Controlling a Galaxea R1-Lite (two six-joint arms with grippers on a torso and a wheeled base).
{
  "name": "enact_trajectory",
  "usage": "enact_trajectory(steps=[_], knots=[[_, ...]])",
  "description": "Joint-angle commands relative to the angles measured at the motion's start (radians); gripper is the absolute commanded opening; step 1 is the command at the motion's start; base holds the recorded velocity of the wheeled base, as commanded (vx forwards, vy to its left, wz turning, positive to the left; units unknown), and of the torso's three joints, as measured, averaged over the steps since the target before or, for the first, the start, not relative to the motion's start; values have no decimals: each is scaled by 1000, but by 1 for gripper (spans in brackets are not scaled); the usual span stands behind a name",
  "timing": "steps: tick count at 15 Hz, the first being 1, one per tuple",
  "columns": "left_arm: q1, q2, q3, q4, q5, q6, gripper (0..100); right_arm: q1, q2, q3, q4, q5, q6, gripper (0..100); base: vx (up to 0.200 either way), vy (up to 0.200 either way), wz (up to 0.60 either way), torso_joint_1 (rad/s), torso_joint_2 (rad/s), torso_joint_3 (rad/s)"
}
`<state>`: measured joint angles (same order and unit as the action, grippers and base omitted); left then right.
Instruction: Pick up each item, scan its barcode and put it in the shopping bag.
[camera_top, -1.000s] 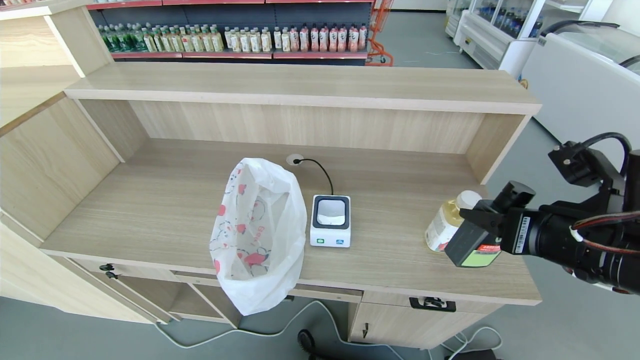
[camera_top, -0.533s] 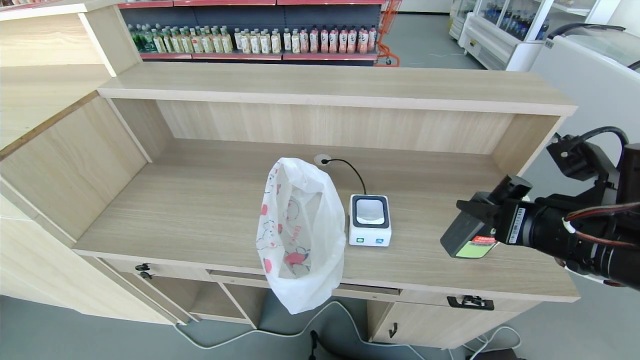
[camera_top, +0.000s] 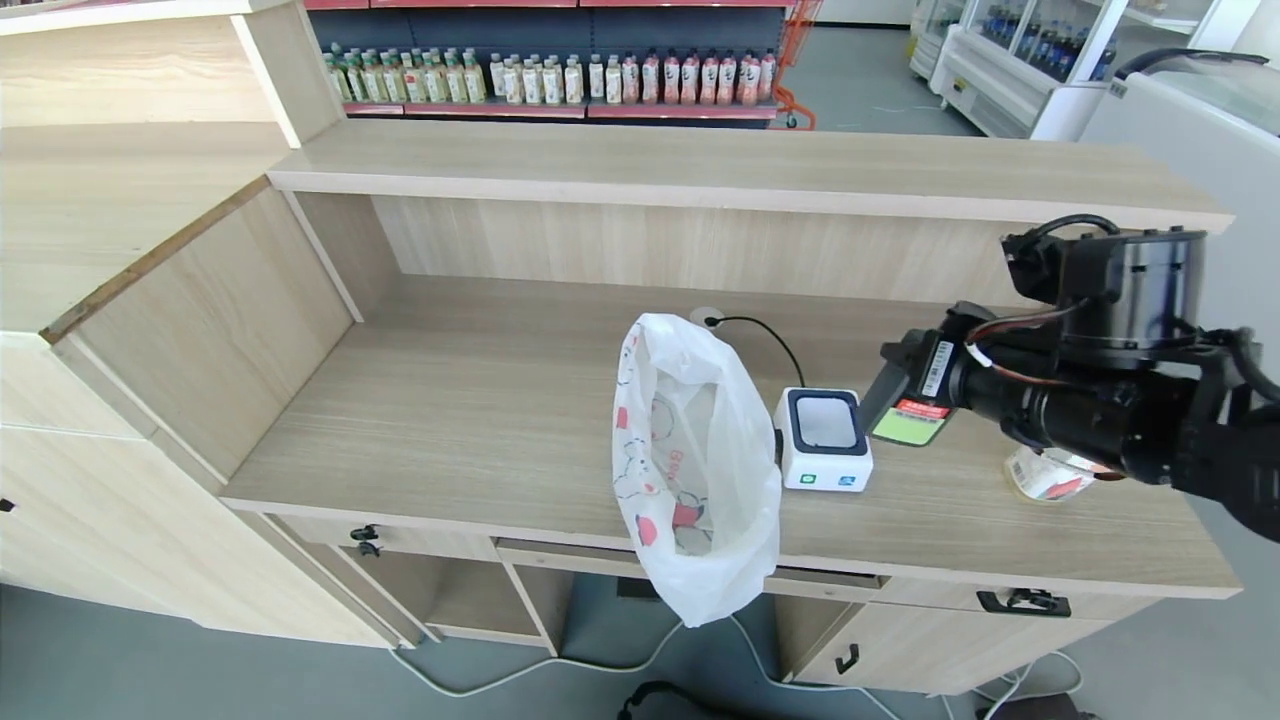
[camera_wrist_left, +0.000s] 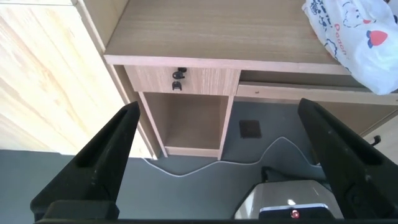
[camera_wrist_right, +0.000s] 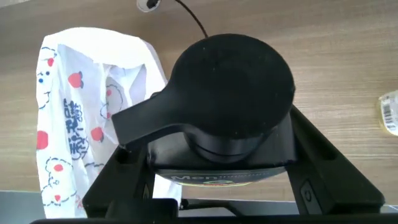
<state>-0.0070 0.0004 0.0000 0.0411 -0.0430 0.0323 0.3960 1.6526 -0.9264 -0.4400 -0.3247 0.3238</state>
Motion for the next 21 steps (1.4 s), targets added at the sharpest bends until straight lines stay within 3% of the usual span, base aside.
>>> enact_trajectory(steps=[1, 8, 21], knots=[[-1, 0, 0, 0, 0, 0, 100, -8, 118, -51, 6, -7, 0, 0, 0, 0, 0, 0, 0, 0], [1, 0, 0, 0, 0, 0, 100, -60, 236, -127, 55, -8, 26, 0, 0, 0, 0, 0, 0, 0], [1, 0, 0, 0, 0, 0, 100, -23, 366, -316, 58, 19, 70, 0, 0, 0, 0, 0, 0, 0]])
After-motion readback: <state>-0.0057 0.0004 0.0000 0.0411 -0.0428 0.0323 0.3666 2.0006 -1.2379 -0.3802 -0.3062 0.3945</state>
